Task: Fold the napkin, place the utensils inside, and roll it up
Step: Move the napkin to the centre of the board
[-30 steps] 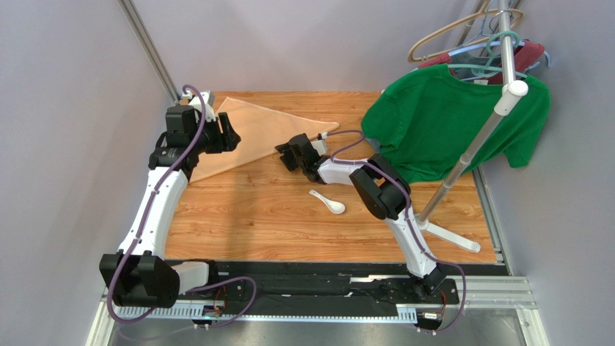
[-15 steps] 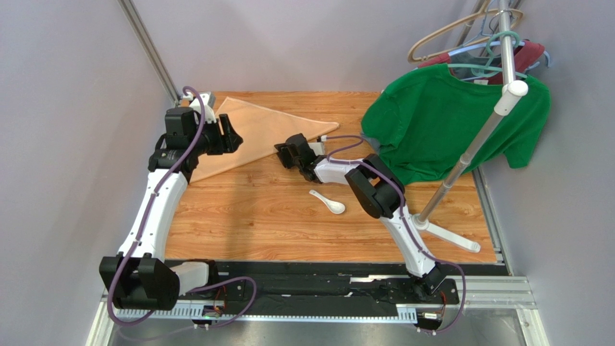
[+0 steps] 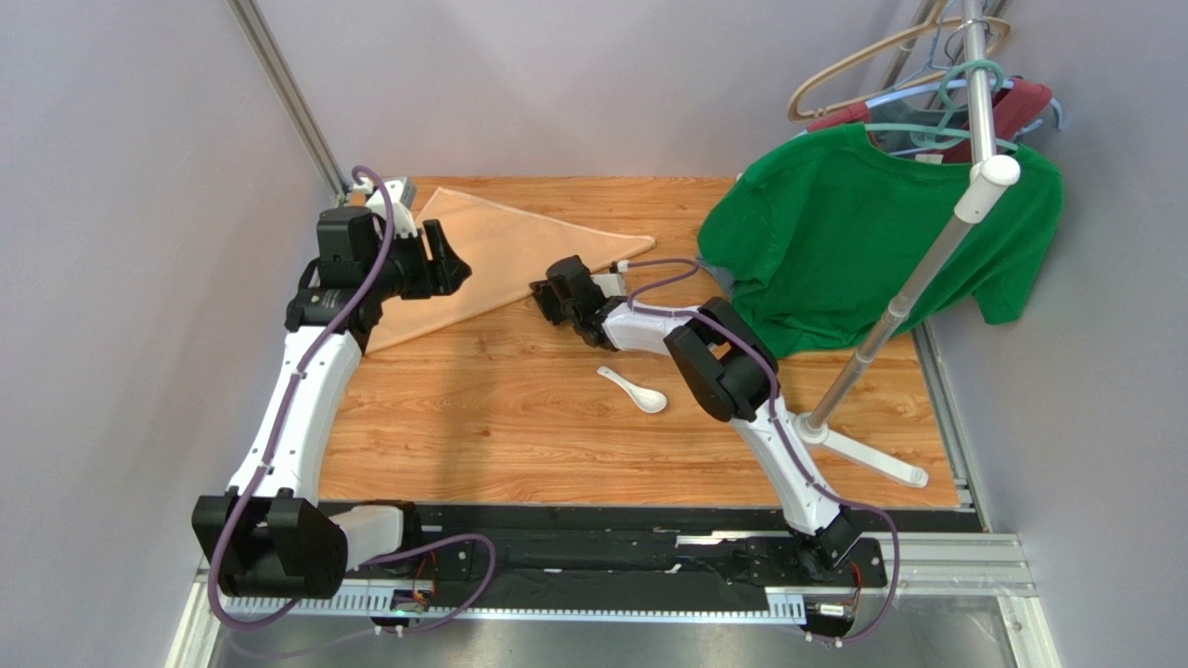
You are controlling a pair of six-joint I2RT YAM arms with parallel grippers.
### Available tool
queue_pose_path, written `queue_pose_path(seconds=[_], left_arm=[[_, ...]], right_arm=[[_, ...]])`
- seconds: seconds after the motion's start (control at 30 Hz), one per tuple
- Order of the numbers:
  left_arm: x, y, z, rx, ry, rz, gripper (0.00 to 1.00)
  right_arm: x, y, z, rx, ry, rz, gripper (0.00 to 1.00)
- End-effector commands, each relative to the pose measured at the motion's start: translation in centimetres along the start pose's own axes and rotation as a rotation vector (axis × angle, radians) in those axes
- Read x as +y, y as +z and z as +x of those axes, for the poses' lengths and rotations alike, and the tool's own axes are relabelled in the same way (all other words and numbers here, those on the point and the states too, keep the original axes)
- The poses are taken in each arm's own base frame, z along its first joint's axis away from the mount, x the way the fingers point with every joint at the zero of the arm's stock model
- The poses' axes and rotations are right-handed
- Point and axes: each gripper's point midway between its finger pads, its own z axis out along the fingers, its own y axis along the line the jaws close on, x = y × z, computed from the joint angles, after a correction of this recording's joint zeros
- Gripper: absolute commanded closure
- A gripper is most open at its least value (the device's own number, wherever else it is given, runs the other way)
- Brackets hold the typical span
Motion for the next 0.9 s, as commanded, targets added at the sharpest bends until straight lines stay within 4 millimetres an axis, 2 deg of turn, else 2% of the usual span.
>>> queue_pose_path(seconds=[0.0,0.27,0.57,0.63,0.8,0.87], left_arm=[[-0.8,-0.6,-1.2,-0.049,-0.004,0.035,0.34],[-1.0,-0.7,-1.2,-0.049,-0.008,0.048,0.34],[-1.2,-0.5,-1.1,-0.044,-0.014,0.065,0.35],[-0.5,-0.6,-1.3,-0.052,-0.027,0.051,0.35],[-0.7,-0.7,-1.4,-0.056,-0.025,0.057,0.35],[-0.6,-0.8,-1.4,-0.058,-0.024,0.055,0.35]], right_arm=[[-5.5,1.3,-0.9,-0.07,-0.066,0.148,0.74],[-5.7,0.9,-0.8,-0.072,-0.073,0.156,0.77],[-6.0,0.0,-1.0,-0.08,-0.096,0.161,0.91],[-6.2,-0.1,-1.1,-0.079,-0.098,0.163,0.97],[-6.2,-0.8,-0.9,-0.057,-0.104,0.164,1.0],[-7.1,-1.2,-1.2,-0.057,-0.121,0.184,1.0]])
